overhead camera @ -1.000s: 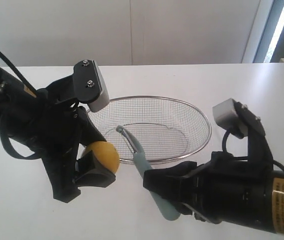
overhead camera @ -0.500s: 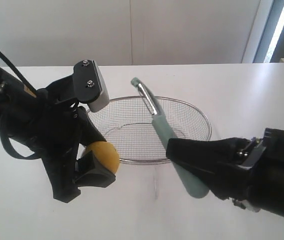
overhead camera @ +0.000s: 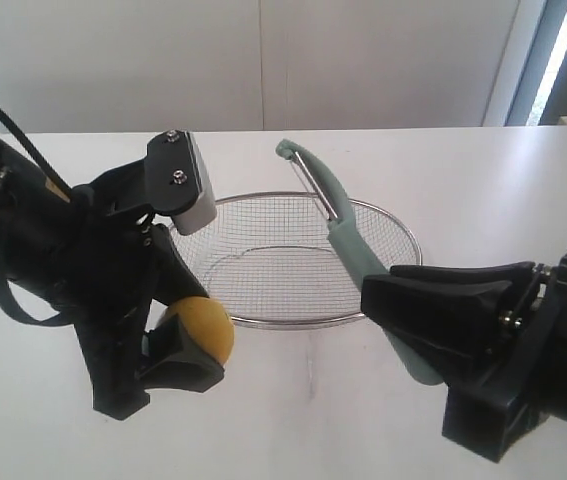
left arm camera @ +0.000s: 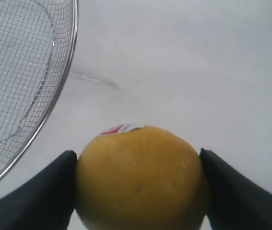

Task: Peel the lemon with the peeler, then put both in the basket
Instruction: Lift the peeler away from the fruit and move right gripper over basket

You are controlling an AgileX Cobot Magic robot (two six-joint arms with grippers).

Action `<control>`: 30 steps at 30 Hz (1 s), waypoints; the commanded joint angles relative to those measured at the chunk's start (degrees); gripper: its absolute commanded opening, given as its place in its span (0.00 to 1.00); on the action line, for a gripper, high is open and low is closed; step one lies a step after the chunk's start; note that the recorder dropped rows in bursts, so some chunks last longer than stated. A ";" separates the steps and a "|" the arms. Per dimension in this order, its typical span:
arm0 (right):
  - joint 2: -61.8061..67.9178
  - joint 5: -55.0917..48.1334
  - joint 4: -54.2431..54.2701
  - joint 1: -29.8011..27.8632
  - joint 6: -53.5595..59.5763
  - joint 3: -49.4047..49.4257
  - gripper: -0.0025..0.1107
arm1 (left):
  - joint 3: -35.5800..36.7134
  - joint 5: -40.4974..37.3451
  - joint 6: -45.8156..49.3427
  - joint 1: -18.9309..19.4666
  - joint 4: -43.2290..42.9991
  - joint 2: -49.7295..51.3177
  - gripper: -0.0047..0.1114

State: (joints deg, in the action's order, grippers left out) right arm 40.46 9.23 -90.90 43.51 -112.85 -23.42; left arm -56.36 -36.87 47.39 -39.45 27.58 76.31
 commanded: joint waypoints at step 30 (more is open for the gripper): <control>27.80 -61.87 51.18 -0.11 77.36 -25.93 0.02 | 0.35 1.62 -24.69 0.04 -26.82 -19.69 0.04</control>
State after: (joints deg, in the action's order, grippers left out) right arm 65.18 -41.89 -50.08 43.51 -52.73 -43.87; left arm -56.37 -35.74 23.23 -39.45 0.41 57.38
